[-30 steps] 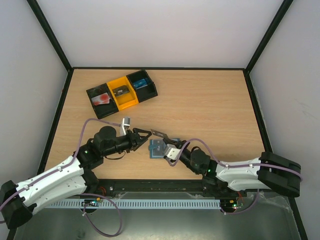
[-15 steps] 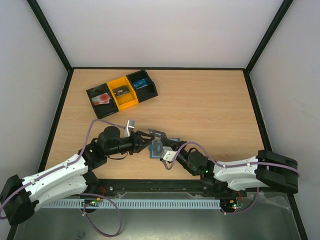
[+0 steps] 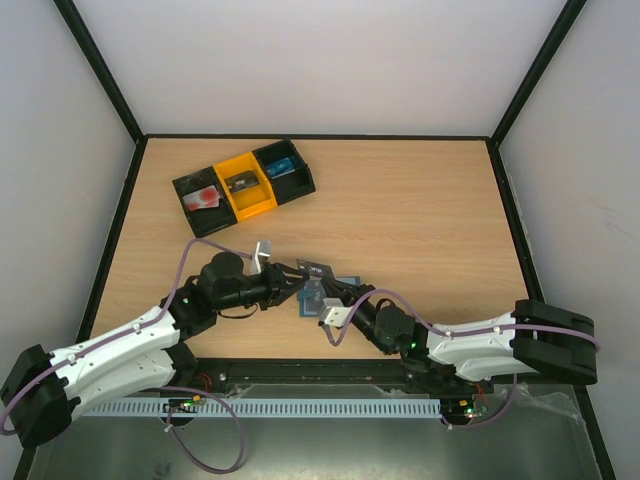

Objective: Take the credit cards out of the card holder

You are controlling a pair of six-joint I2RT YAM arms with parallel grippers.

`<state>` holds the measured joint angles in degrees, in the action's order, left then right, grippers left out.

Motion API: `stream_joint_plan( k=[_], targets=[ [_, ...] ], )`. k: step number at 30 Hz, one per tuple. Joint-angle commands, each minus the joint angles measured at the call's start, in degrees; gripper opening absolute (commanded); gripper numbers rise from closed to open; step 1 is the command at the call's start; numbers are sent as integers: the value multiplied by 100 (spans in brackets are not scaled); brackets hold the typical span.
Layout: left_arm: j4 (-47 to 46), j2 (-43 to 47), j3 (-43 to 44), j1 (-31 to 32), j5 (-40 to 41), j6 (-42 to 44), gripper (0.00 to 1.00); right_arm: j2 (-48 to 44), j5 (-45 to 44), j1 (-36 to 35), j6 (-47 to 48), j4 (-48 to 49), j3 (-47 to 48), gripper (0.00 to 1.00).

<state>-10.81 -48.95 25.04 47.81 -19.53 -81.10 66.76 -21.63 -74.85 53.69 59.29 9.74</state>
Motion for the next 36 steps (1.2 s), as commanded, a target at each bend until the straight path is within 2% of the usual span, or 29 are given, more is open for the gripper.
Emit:
stream_joint_plan(
  k=[1, 14, 22, 29, 31, 36],
  targets=[
    [-191, 38, -110, -37, -60, -96, 28, -55, -87, -88, 137, 200, -30, 2],
    [-233, 119, -214, -68, -51, -196, 17, -34, -213, -220, 375, 207, -150, 2],
    [-172, 133, -252, -84, -105, -114, 3, 32, -251, -291, 541, 245, -137, 2],
    [-88, 165, -242, -129, -170, 27, 3, -51, -289, -293, 494, 359, -197, 2],
    [-53, 182, -223, -155, -138, 113, 3, -124, -298, -293, 388, 332, -198, 8],
    [25, 347, -243, -221, 115, 372, 3, -432, -382, -293, -172, 80, -195, 36]
  ],
)
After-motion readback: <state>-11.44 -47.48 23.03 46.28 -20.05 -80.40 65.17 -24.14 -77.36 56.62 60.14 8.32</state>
